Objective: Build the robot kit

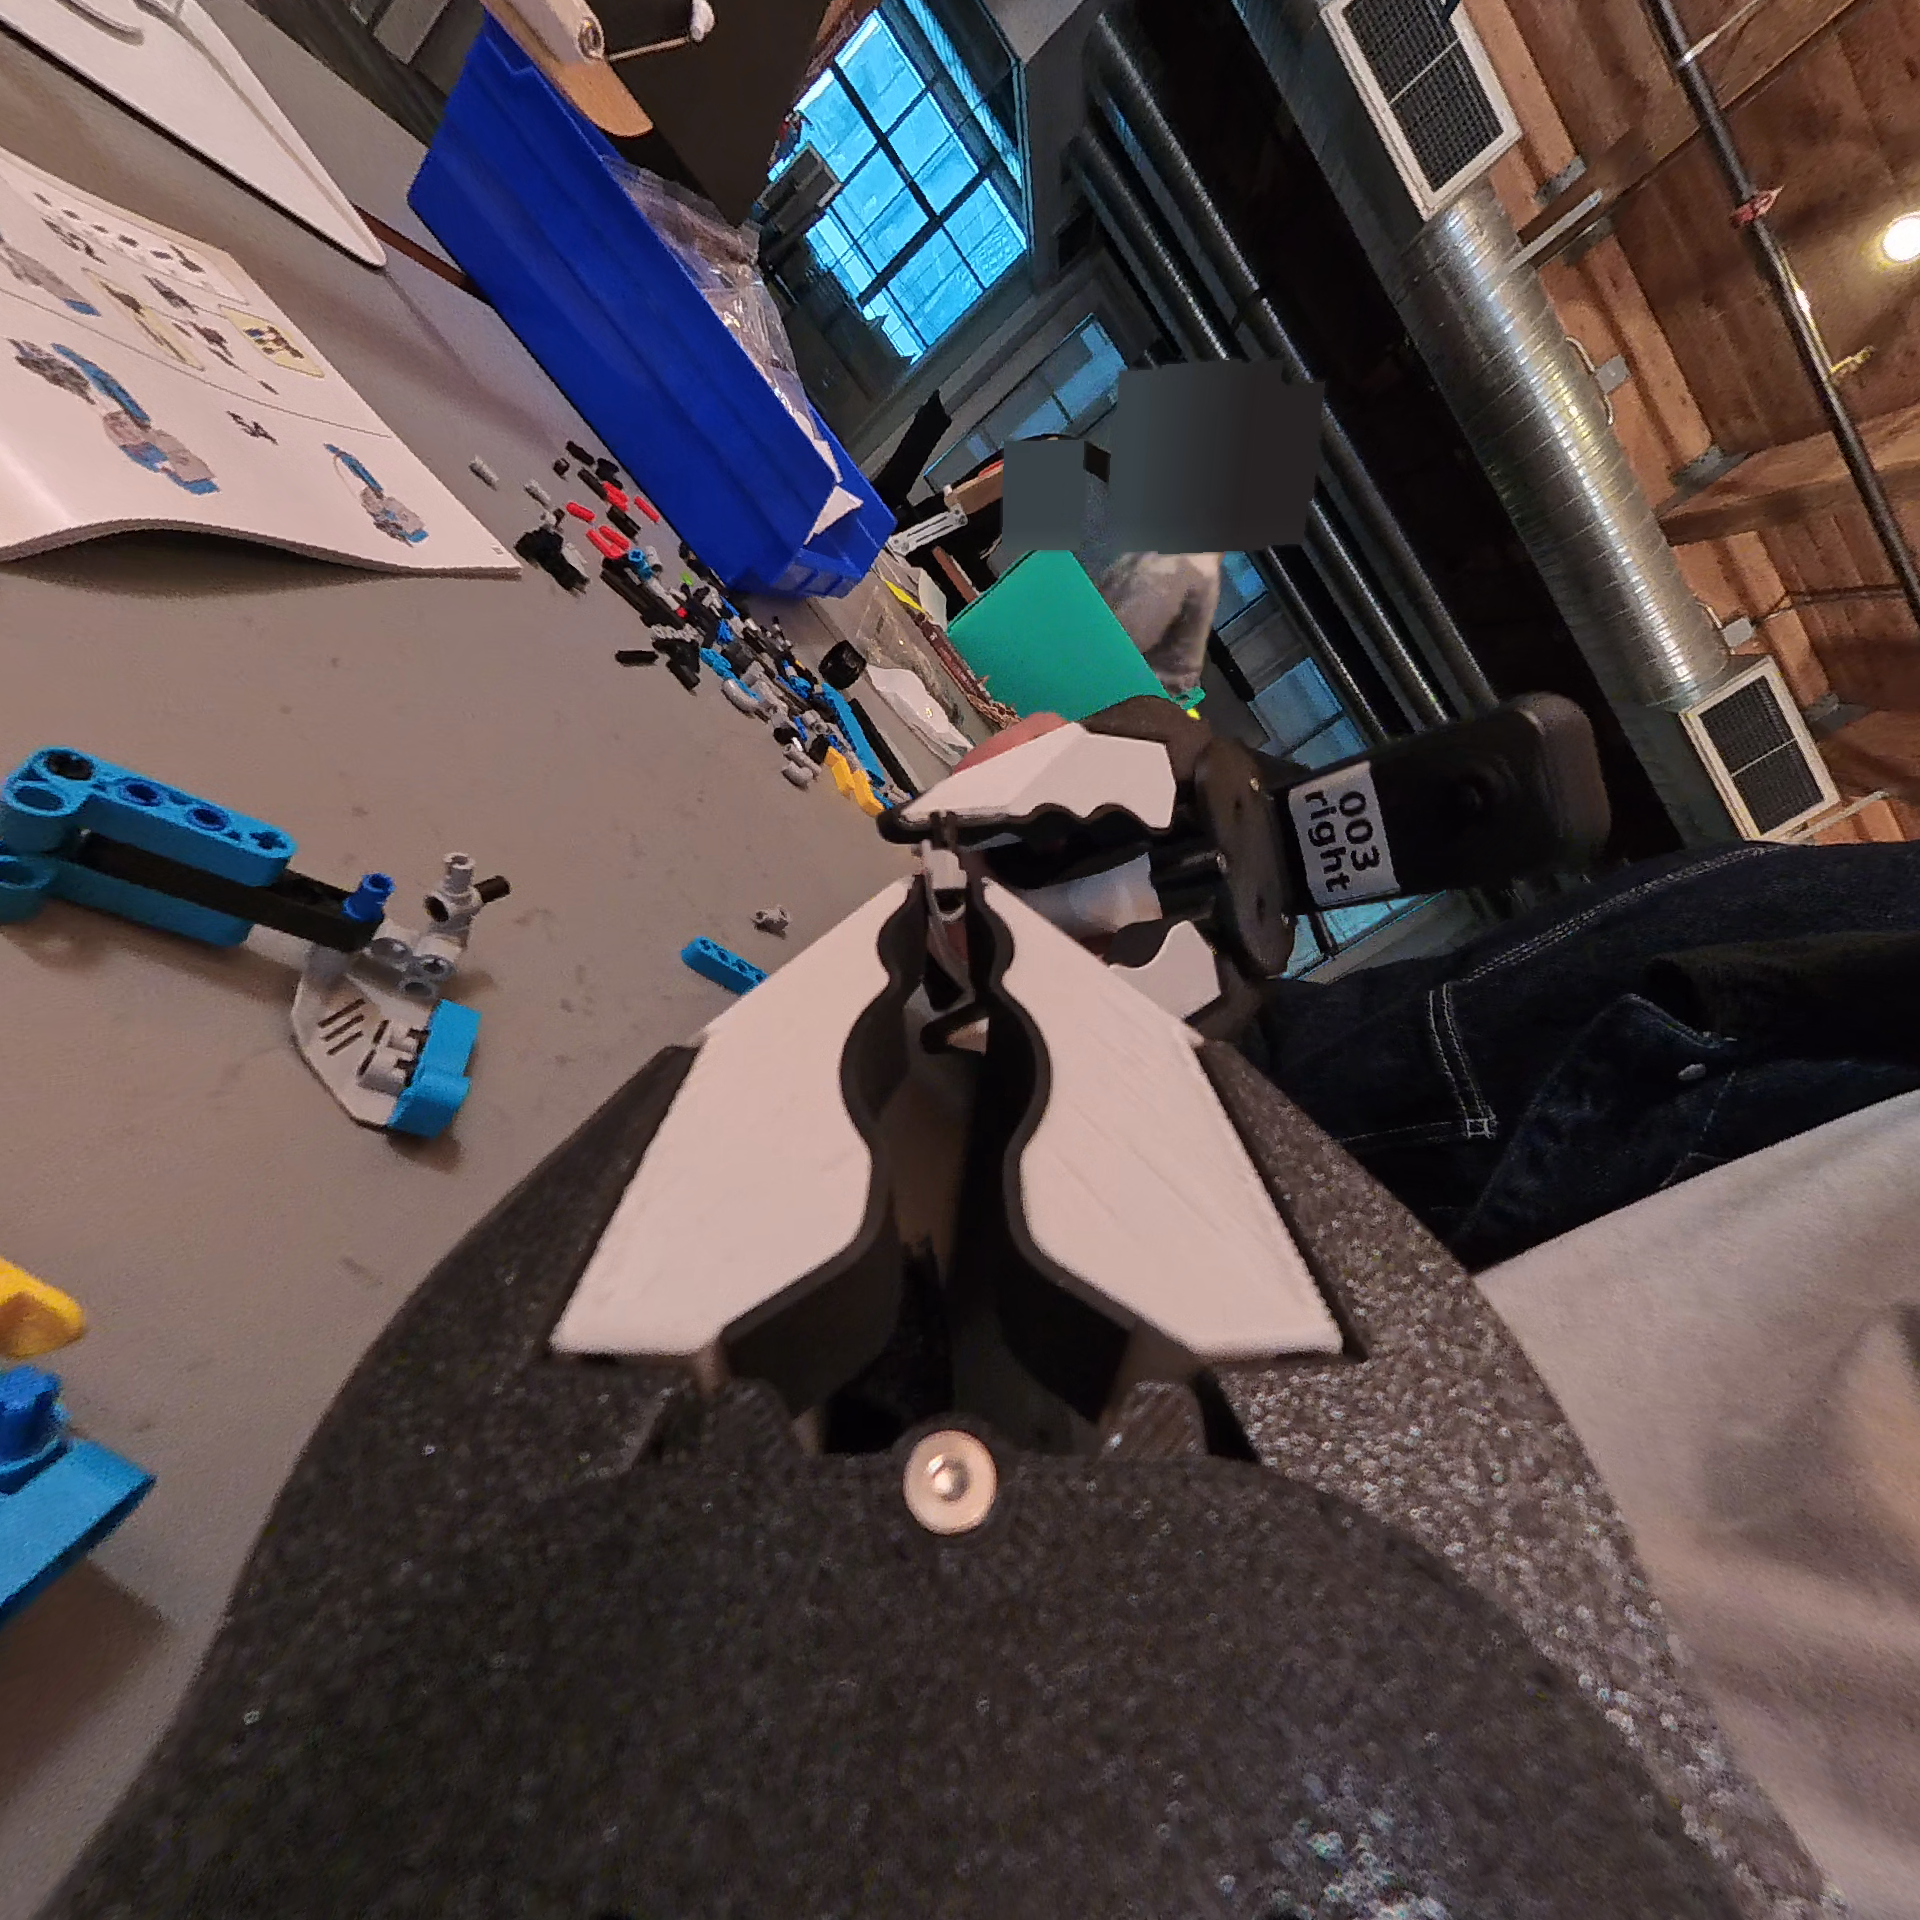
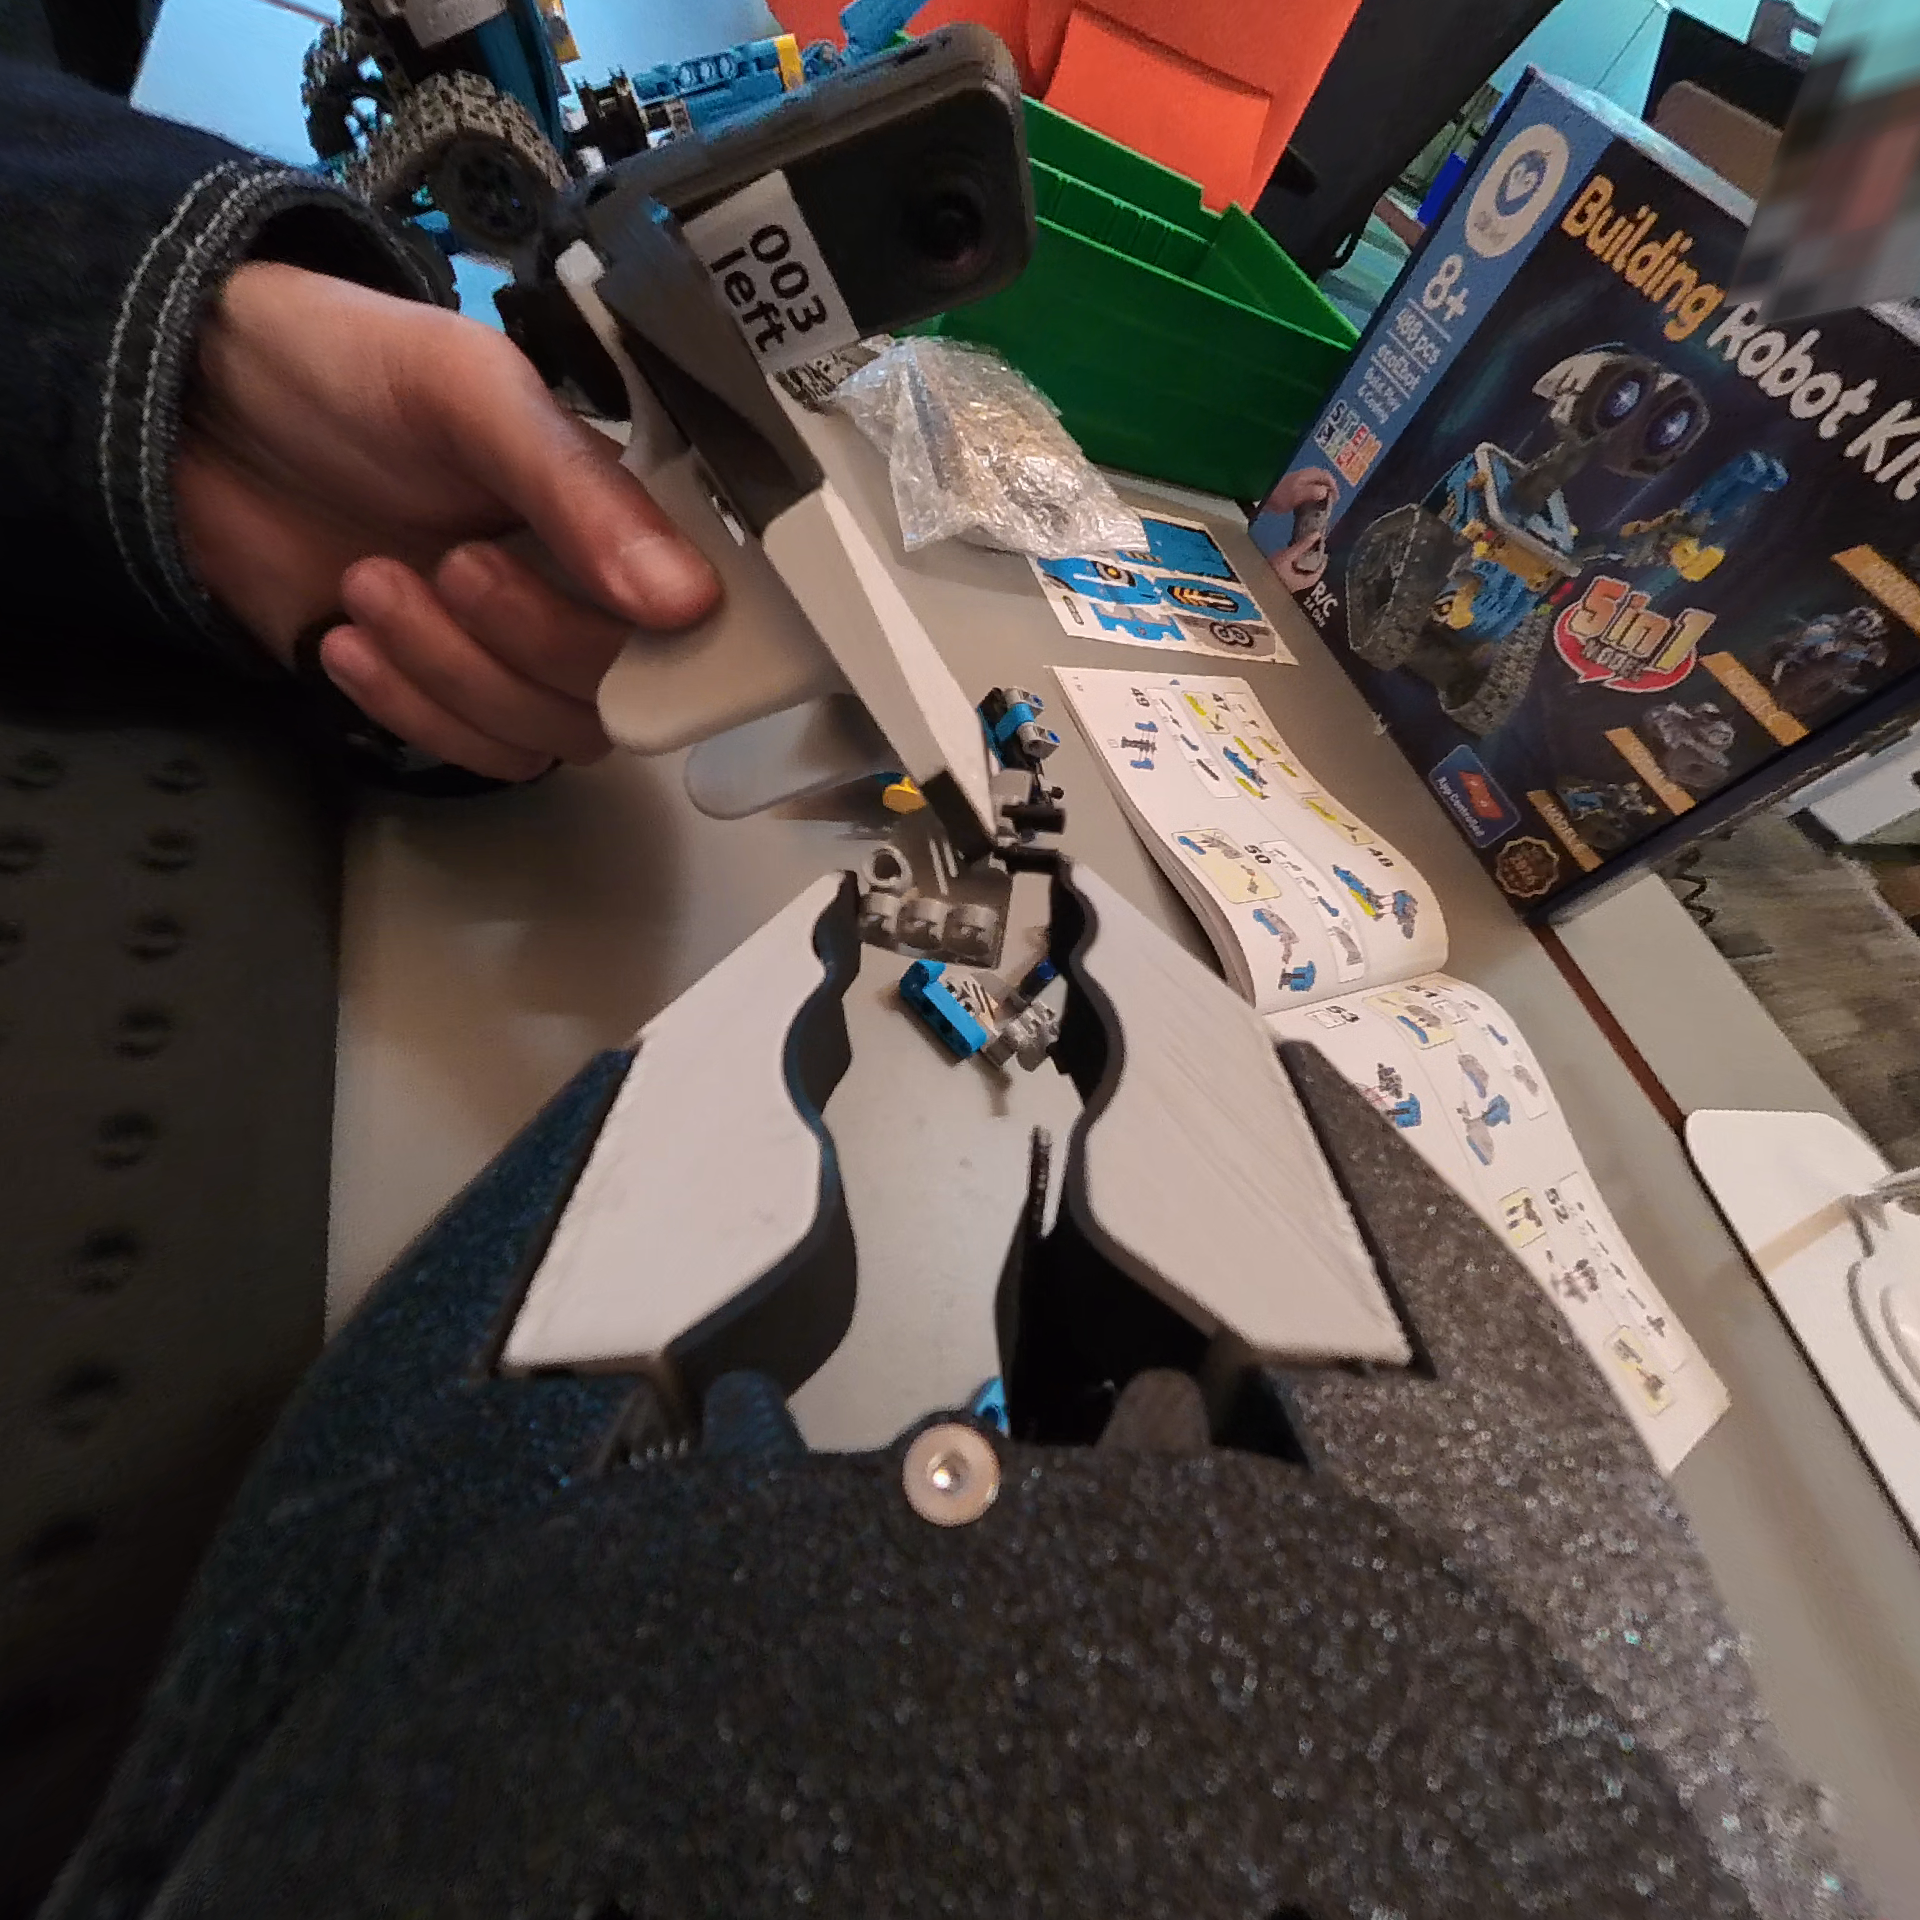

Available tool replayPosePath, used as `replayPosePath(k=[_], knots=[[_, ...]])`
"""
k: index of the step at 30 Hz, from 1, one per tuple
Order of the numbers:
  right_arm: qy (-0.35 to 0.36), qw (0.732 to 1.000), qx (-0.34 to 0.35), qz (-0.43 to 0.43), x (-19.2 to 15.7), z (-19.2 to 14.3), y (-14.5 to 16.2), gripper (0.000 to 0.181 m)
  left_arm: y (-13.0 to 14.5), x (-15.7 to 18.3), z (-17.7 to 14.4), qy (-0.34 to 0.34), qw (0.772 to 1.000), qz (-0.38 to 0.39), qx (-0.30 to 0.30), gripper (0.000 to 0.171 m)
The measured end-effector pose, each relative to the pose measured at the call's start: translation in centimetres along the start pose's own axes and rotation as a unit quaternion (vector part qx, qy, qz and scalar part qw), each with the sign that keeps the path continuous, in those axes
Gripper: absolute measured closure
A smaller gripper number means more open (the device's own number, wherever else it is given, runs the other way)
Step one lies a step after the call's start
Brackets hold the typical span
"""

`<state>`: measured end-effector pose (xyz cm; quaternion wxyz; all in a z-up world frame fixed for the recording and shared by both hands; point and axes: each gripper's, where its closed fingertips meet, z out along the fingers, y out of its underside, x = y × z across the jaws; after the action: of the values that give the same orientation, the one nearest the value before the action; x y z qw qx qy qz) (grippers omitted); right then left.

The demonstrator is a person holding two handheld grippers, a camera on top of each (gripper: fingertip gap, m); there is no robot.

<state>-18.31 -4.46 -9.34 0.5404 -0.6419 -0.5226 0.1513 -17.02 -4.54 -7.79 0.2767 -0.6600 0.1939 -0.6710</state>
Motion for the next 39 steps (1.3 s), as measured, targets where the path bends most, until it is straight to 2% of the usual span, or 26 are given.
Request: replayPosePath(k=[3,6,8,10,14,17,22,27,32,39], knots=[[-0.023,0.996,0.03,0.08,0.3,0.0,-0.4,0.143,-0.3,0.0,0.0,-0.009,1.0,0.014,-0.001,0.165],[-0.033,0.985,0.046,0.164,2.2,-0.6,0.2,0.13,-0.6,-1.9,-1.0,-0.097,0.992,0.074,-0.009,0.165],[-0.015,0.975,0.045,0.218,4.7,-1.4,1.6,0.13,-1.3,-3.3,-2.1,-0.159,0.981,0.109,-0.003,0.165],[0.002,0.962,0.035,0.271,6.9,-2.0,3.5,0.132,-1.7,-4.1,-2.9,-0.192,0.973,0.128,-0.003,0.164],[0.049,0.944,0.001,0.325,9.8,-2.6,7.1,0.137,-1.2,-5.3,-3.0,-0.218,0.967,0.126,-0.025,0.164],[0.052,0.932,-0.042,0.357,9.9,-2.2,9.3,0.139,-1.1,-5.6,-3.0,-0.216,0.969,0.118,-0.031,0.164],[0.041,0.935,-0.07,0.344,9.1,-1.6,10.1,0.139,-0.8,-6.1,-3.1,-0.236,0.961,0.136,-0.05,0.164],[0.04,0.945,-0.085,0.313,8.7,-1.3,10.5,0.139,-0.2,-6.4,-2.8,-0.231,0.963,0.124,-0.067,0.164],[0.021,0.942,-0.084,0.325,8.4,-1.0,10.8,0.139,-0.6,-6.7,-3.0,-0.233,0.964,0.116,-0.059,0.165],[0.1,0.929,-0.103,0.341,11.8,-2.2,13.5,0.136,-0.4,-6.6,-2.7,-0.22,0.967,0.11,-0.064,0.164]])
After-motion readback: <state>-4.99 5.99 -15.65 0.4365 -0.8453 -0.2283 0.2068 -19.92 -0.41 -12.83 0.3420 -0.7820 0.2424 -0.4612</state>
